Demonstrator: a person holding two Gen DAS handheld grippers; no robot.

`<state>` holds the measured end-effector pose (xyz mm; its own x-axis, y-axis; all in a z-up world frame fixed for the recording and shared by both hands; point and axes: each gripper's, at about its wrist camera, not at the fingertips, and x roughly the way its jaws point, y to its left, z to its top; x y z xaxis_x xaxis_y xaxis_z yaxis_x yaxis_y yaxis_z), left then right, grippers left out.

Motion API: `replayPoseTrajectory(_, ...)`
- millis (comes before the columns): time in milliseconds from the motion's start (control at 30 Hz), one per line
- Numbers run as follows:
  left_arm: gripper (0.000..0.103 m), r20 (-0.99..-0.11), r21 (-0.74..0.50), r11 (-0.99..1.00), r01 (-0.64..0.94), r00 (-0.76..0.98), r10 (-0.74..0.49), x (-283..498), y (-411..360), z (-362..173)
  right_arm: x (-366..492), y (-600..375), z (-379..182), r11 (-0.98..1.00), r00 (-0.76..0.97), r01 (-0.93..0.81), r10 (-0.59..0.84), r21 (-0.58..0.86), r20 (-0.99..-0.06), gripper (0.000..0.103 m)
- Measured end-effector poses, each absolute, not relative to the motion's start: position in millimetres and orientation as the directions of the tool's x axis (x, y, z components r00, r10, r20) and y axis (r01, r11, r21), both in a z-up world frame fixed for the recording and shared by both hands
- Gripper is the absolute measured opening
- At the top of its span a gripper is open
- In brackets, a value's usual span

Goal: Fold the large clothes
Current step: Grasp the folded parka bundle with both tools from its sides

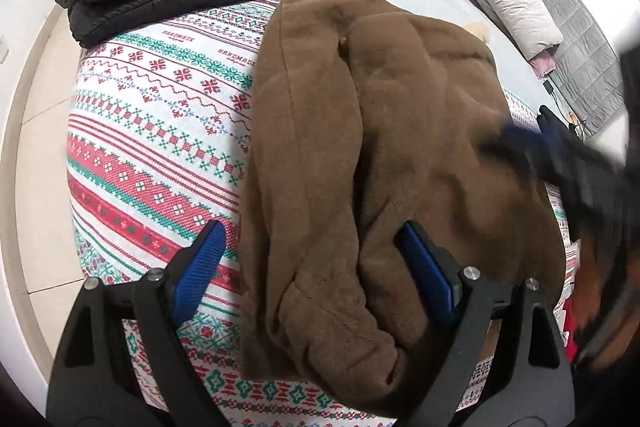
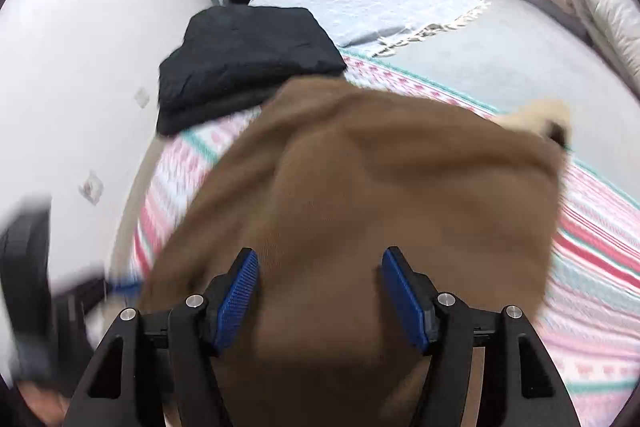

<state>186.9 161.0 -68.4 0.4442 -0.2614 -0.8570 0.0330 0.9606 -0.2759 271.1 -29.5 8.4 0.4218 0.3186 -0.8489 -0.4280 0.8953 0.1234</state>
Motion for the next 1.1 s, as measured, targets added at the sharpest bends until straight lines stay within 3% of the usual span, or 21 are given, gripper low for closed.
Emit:
replayPoseTrajectory(100,0.091,-0.859,-0.248,0.968,0.037,0.453,-0.238,187.5,157.2,-67.0,227.4,-47.1,-0.9,0.881,0.395,-0.463,0.304,0.098,-0.867,0.066)
replayPoseTrajectory(233,0.096,-0.866,-0.165,0.985,0.060,0.470,-0.173,189.7,147.3,-67.5,195.8,-80.3,-19.7,0.902,0.457,-0.396,0.358,0.174,-0.814,0.066)
replayPoseTrajectory(333,0.096,-0.865,-0.119,0.991,0.065,0.482,-0.136,194.1,145.7,-67.9,195.3,-63.7,-30.9,0.910,0.499,-0.407,0.293,0.078,-0.816,0.066)
replayPoseTrajectory(433,0.096,-0.861,-0.170,0.983,0.070,0.475,-0.183,195.0,153.4,-65.4,198.3,-69.1,-23.8,0.902,0.483,-0.408,0.346,0.143,-0.804,0.066)
replayPoseTrajectory(567,0.096,-0.856,-0.263,0.963,0.061,0.445,-0.262,196.0,165.6,-65.8,199.7,-116.7,-4.2,0.843,0.440,-0.365,0.530,0.395,-0.725,0.067)
replayPoseTrajectory(700,0.096,-0.832,-0.411,0.912,-0.011,0.415,-0.369,199.2,185.6,-68.0,217.2,-167.2,2.7,0.886,0.522,-0.218,0.460,0.409,-0.718,0.087)
replayPoseTrajectory(800,0.096,-0.825,-0.475,0.877,-0.080,0.387,-0.411,206.5,195.3,-77.4,234.9,-195.7,-24.4,0.827,0.459,-0.102,0.532,0.553,-0.712,0.089)
replayPoseTrajectory(900,0.096,-0.836,-0.466,0.883,-0.046,0.349,-0.423,216.2,190.2,-84.3,251.0,-206.8,-62.2,0.728,0.354,0.019,0.636,0.685,-0.686,0.089)
replayPoseTrajectory(1100,0.102,-0.802,-0.553,0.831,-0.060,0.307,-0.512,229.2,196.3,-102.0,264.1,-209.9,-83.2,0.642,0.341,0.057,0.707,0.764,-0.620,0.094)
